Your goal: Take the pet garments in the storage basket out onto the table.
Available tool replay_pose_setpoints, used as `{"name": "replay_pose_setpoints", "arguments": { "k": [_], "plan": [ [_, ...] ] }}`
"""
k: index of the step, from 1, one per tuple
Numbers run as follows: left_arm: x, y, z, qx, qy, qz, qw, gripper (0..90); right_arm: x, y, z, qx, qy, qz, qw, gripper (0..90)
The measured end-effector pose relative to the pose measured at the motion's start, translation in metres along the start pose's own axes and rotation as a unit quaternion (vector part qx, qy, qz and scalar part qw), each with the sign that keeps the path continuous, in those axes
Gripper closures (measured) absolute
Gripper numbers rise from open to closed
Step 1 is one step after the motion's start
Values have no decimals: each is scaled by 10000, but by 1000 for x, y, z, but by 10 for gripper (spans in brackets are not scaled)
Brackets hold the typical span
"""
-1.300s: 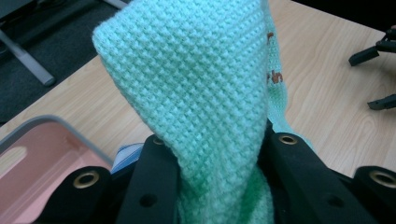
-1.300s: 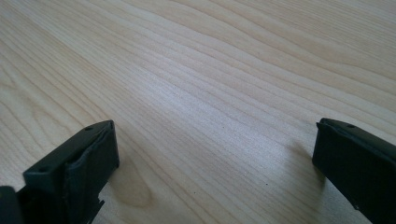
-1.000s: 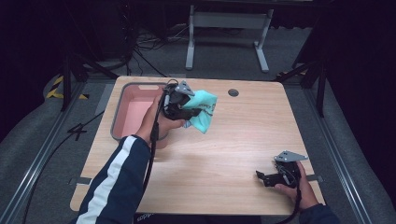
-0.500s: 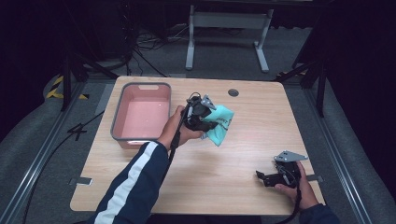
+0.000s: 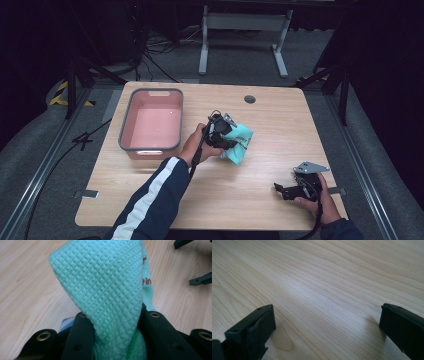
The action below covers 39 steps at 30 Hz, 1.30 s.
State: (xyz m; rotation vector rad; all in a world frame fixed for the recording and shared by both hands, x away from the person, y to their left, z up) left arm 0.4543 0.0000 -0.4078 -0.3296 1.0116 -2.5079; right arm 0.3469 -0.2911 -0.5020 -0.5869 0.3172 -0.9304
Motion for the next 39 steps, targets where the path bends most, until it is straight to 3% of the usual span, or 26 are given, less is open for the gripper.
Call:
{"name": "replay_pose_setpoints", "arguments": {
  "k": [9,15,22,31,39],
  "plan": [
    [6,20,-13,-225,-70,-201,9995,698,0,0,0,1,-6,1,10000,7],
    [8,28,-18,-369,-68,-45,9993,634,0,0,0,-2,1,1,10000,7],
    [12,39,-24,-555,-79,-11,9984,546,0,0,0,0,-5,1,10000,7],
    [11,28,-19,-276,-144,179,9994,295,0,0,0,0,-5,1,10000,7],
    [15,5,-12,-2,20,236,9997,247,0,0,0,-1,-6,2,10000,7]
  ]
}}
Point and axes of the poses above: each handheld gripper's, and its own axes: y roughly forward along the jaws, z roughly out of its top, x roughly to its right, the point moved 2 cm from there along y, roughly forward along the jaws, and after that the axes turned 8 degrees about x, right-handed, at the moved point
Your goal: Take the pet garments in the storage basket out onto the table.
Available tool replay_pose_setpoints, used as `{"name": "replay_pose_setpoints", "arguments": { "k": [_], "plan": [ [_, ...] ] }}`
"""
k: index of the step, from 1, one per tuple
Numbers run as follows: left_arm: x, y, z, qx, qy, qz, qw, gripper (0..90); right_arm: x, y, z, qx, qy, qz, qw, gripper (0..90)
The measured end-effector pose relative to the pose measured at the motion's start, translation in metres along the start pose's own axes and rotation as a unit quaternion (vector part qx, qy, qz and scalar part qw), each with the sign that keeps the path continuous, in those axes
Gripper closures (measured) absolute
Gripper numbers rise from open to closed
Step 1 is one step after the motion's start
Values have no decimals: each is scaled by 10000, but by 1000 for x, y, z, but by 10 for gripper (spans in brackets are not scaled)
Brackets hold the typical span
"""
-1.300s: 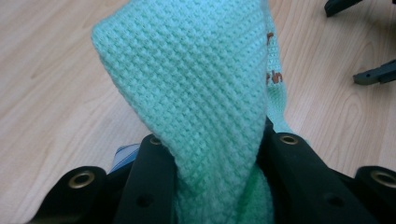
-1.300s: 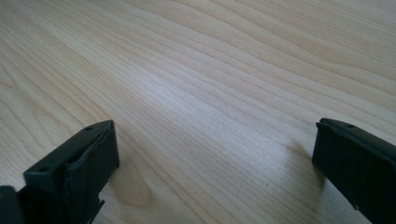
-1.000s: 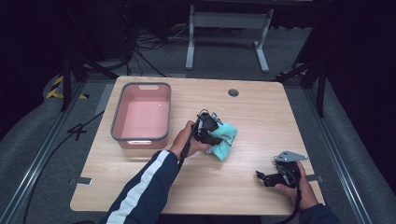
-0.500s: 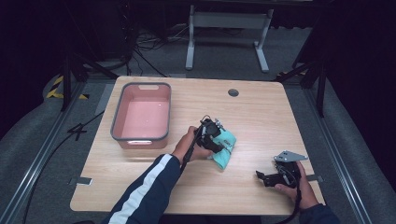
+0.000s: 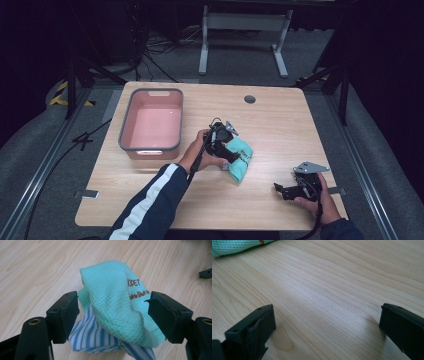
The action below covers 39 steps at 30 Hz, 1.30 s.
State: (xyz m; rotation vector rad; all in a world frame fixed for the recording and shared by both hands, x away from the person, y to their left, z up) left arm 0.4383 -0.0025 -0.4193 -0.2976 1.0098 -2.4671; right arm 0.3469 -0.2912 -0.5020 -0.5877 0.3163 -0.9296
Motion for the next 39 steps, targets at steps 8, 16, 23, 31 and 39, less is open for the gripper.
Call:
{"name": "replay_pose_setpoints", "arguments": {
  "k": [8,16,23,31,39],
  "plan": [
    [4,-16,3,23,329,127,9994,234,0,0,0,2,-2,0,10000,7],
    [6,-33,3,70,605,169,9980,203,0,0,0,4,-4,-4,10000,7],
    [8,-47,-2,36,754,275,9968,203,0,0,0,6,-6,-4,10000,8],
    [11,-63,-16,5,949,349,9949,209,0,0,0,9,-5,-3,10000,8],
    [15,-78,-31,-39,1210,398,9918,213,0,0,0,8,-5,-4,10000,8]
  ]
}}
Point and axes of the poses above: each handheld gripper's, and its own axes: y roughly forward along the jaws, z roughly out of its top, x roughly to its right, the point moved 2 cm from there along y, roughly forward along the jaws, and after that the axes turned 8 degrees about x, right-handed, at the moved point
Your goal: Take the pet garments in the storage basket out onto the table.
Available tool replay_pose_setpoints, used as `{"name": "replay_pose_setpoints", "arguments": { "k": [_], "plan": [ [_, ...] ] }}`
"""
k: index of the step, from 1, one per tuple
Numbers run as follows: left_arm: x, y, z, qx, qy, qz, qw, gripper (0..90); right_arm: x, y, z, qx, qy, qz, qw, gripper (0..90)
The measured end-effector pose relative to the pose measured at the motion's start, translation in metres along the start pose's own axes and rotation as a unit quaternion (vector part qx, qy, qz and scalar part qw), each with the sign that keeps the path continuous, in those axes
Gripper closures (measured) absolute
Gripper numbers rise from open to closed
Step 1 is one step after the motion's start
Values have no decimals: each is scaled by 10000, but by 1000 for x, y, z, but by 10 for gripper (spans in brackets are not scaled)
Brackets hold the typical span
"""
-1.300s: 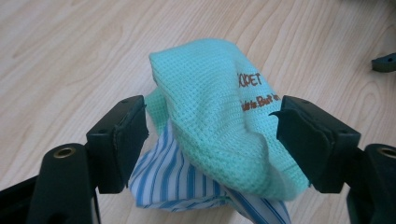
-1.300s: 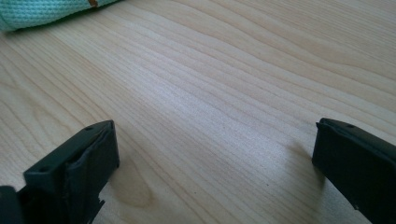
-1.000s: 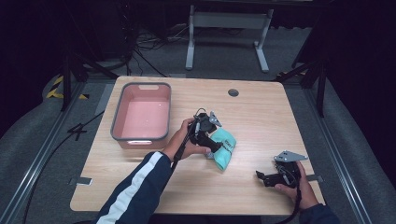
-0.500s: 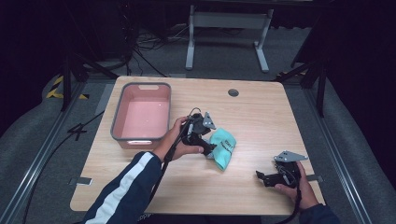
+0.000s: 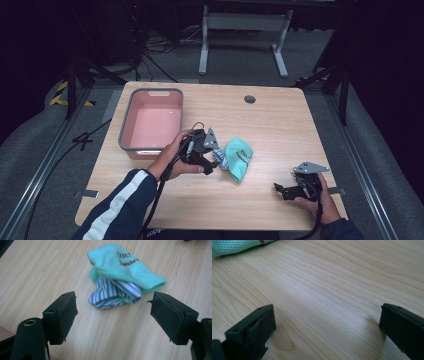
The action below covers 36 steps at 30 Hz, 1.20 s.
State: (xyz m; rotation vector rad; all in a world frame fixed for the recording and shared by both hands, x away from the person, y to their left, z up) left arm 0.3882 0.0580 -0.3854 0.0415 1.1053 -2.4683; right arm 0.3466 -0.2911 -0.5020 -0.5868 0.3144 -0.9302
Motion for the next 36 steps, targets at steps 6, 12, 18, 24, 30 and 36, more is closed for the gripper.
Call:
{"name": "replay_pose_setpoints", "arguments": {
  "k": [6,12,18,24,30,36],
  "plan": [
    [2,-10,-15,-33,55,38,10000,214,0,0,0,0,2,0,10000,8],
    [6,-19,-33,-110,121,57,9998,216,0,0,0,0,1,0,10000,8],
    [9,-31,-52,-168,154,98,9997,208,0,0,0,0,1,0,10000,8],
    [14,-39,-71,-118,111,59,9999,204,0,0,0,0,1,0,10000,8],
    [17,-46,-100,-215,108,48,9997,204,0,0,0,-1,4,0,10000,8],
    [18,-54,-125,-253,74,230,9994,205,0,0,0,0,1,0,10000,8]
  ]
}}
Point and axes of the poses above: each handheld gripper's, and its own axes: y roughly forward along the jaws, z roughly out of its top, x roughly to its right, the point moved 2 cm from there along y, roughly forward along the jaws, and after that the axes turned 8 degrees about x, right-handed, at the moved point
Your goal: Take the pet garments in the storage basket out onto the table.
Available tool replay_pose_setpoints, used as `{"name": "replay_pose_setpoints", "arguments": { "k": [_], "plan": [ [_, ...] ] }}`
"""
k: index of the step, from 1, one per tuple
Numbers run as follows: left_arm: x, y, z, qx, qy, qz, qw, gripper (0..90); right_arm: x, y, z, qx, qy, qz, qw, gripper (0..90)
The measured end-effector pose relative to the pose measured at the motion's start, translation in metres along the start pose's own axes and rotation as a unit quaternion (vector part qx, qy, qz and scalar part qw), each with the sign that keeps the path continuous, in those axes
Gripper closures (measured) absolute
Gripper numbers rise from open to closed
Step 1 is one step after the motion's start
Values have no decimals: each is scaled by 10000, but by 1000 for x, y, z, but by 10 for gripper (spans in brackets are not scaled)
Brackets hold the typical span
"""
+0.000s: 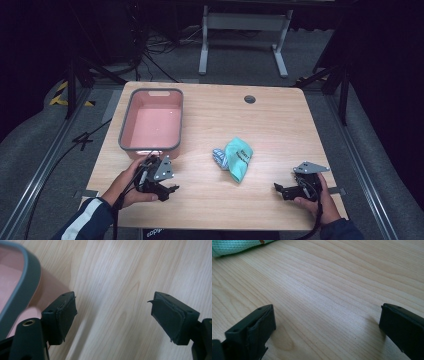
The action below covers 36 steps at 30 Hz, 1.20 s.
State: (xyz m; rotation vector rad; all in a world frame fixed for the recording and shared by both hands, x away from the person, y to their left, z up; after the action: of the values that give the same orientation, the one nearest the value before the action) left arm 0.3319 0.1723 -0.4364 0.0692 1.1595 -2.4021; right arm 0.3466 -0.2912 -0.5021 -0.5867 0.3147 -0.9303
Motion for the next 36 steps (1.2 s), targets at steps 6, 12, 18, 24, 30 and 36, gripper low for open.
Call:
{"name": "replay_pose_setpoints", "arguments": {
  "k": [6,12,18,24,30,36],
  "plan": [
    [1,2,-26,-333,48,124,9994,197,0,0,0,0,0,0,10000,8],
    [-4,3,-51,-359,-177,229,9989,190,0,0,0,0,1,0,10000,8],
    [-7,0,-69,-55,-602,327,9976,184,0,0,0,-1,3,1,10000,8],
    [-12,-5,-93,394,-1399,88,9893,155,0,0,0,-1,5,1,10000,8],
    [-14,-5,-105,728,-1736,17,9821,141,0,0,0,2,3,2,10000,8],
    [-15,-4,-105,725,-1743,-46,9820,137,0,0,0,-1,-3,9,10000,8]
  ]
}}
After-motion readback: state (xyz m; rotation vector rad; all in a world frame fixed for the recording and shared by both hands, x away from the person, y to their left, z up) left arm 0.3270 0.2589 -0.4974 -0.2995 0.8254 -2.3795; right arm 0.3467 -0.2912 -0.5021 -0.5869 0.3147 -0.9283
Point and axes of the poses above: each handheld gripper's, and its own axes: y roughly forward along the jaws, z roughly out of its top, x roughly to its right, the point moved 2 cm from there along y, roughly forward along the jaws, and after that the axes turned 8 degrees about x, right-handed, at the moved point
